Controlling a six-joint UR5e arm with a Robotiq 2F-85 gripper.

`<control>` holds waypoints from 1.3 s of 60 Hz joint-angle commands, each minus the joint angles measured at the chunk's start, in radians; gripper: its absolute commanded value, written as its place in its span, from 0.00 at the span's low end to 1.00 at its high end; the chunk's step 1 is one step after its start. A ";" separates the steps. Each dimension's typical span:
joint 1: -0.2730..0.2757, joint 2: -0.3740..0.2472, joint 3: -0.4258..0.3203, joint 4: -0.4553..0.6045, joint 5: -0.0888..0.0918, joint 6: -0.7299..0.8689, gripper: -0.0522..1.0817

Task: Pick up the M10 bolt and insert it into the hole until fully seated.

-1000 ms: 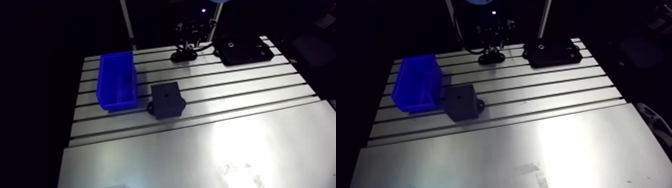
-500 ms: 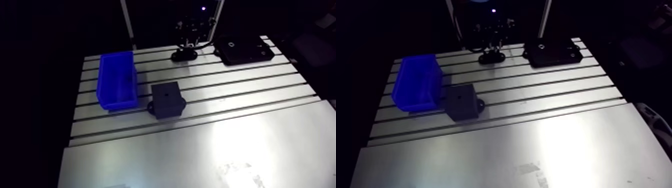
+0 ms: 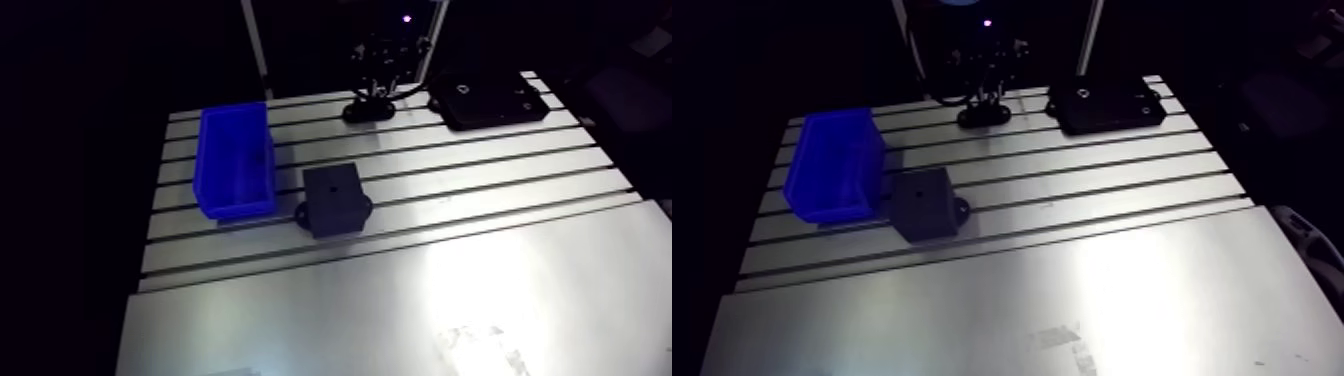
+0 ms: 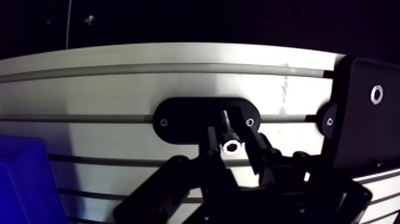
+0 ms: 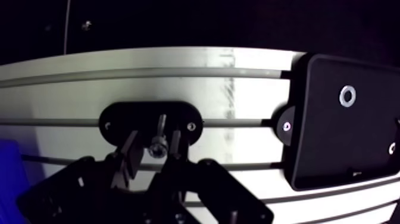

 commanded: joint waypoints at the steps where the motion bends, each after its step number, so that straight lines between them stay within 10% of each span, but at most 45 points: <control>1: 0.001 0.001 0.000 0.003 0.000 0.000 0.59; 78: 0.001 -0.013 -0.025 0.027 0.007 0.003 0.81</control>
